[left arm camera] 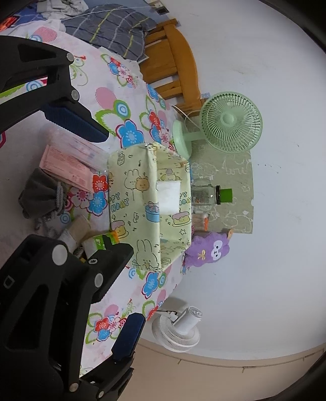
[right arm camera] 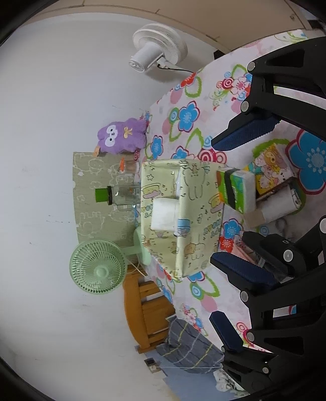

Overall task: Organize soft objects
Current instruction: 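Reach the right tool to the green tissue pack and grasp it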

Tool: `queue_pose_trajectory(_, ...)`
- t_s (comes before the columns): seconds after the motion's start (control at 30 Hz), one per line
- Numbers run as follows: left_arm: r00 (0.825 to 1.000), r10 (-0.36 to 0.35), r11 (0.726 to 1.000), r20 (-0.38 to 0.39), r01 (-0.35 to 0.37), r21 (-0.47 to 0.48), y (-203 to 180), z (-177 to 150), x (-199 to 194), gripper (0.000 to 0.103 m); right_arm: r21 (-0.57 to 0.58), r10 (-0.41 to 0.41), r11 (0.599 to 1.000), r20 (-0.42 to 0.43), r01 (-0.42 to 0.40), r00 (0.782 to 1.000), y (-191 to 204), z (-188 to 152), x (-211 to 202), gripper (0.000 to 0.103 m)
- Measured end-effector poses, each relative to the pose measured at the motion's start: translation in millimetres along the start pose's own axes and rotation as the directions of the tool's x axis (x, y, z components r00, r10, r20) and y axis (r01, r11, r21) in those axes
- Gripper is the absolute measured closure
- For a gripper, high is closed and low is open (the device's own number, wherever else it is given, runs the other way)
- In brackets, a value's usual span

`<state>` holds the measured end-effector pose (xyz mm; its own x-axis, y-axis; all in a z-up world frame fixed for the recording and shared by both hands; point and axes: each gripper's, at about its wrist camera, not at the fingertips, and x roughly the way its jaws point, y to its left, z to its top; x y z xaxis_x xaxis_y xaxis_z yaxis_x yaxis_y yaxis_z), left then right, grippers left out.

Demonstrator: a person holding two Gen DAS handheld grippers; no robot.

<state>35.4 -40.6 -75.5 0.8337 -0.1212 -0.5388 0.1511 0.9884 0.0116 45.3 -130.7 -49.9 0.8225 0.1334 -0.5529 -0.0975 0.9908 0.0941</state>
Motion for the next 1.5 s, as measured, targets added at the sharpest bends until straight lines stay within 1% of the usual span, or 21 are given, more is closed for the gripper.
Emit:
queue_pose_trajectory(0.17,1.0,0.0,1.0,-0.01,0.0,-0.008,2,-8,9,0.006,0.003,-0.005,1.0,-0.013,0.005,1.0,1,-9,8,0.019)
queue_pose_trajectory(0.23,1.0,0.003,1.0,-0.018,-0.003,-0.008,3,-12,12,0.007,0.009,-0.005,1.0,-0.024,0.005,1.0,1,-13,12,0.021)
queue_pose_trajectory(0.37,0.999,0.001,1.0,-0.053,-0.001,-0.012,3,-17,24,0.009,0.014,-0.008,1.0,-0.055,0.009,0.998,-1,-19,24,0.022)
queue_pose_trajectory(0.43,0.998,0.003,1.0,-0.063,-0.004,-0.019,5,-19,27,0.013,0.013,-0.007,1.0,-0.069,0.008,0.998,0,-20,29,0.022)
queue_pose_trajectory(0.67,0.993,0.01,0.999,-0.114,-0.013,-0.03,10,-23,43,0.014,0.026,-0.019,0.999,-0.096,0.022,0.995,1,-24,47,0.022)
queue_pose_trajectory(0.7,0.992,0.013,0.999,-0.123,-0.017,-0.031,10,-23,45,0.015,0.035,-0.023,0.999,-0.1,0.026,0.995,0,-24,49,0.022)
queue_pose_trajectory(0.73,0.991,0.019,0.999,-0.131,-0.023,-0.031,10,-23,48,0.018,0.04,-0.028,0.999,-0.106,0.032,0.994,-1,-24,52,0.024)
queue_pose_trajectory(0.8,0.989,0.016,0.999,-0.148,-0.021,-0.033,10,-23,53,0.019,0.047,-0.031,0.998,-0.123,0.037,0.992,-3,-24,58,0.026)
queue_pose_trajectory(0.97,0.985,0.011,1.0,-0.17,-0.015,-0.025,7,-25,61,0.019,0.052,-0.035,0.998,-0.162,0.044,0.986,-6,-26,72,0.026)
queue_pose_trajectory(1.1,0.982,-0.003,1.0,-0.191,-0.002,-0.026,8,-26,68,0.019,0.05,-0.031,0.998,-0.177,0.04,0.984,-7,-27,80,0.026)
queue_pose_trajectory(1.17,0.98,-0.009,1.0,-0.198,0.003,-0.027,8,-26,70,0.019,0.058,-0.021,0.998,-0.185,0.033,0.983,-8,-28,84,0.03)
queue_pose_trajectory(1.23,0.979,-0.009,1.0,-0.202,0.004,-0.025,7,-27,73,0.019,0.067,-0.021,0.997,-0.198,0.035,0.98,-9,-29,87,0.036)
queue_pose_trajectory(1.37,0.976,-0.033,0.999,-0.217,0.027,-0.033,6,-27,77,0.019,0.079,-0.021,0.996,-0.21,0.038,0.977,-12,-31,91,0.04)
queue_pose_trajectory(1.5,0.977,-0.035,0.999,-0.208,0.029,-0.028,5,-25,74,0.019,0.084,-0.018,0.996,-0.201,0.035,0.98,-12,-30,88,0.045)
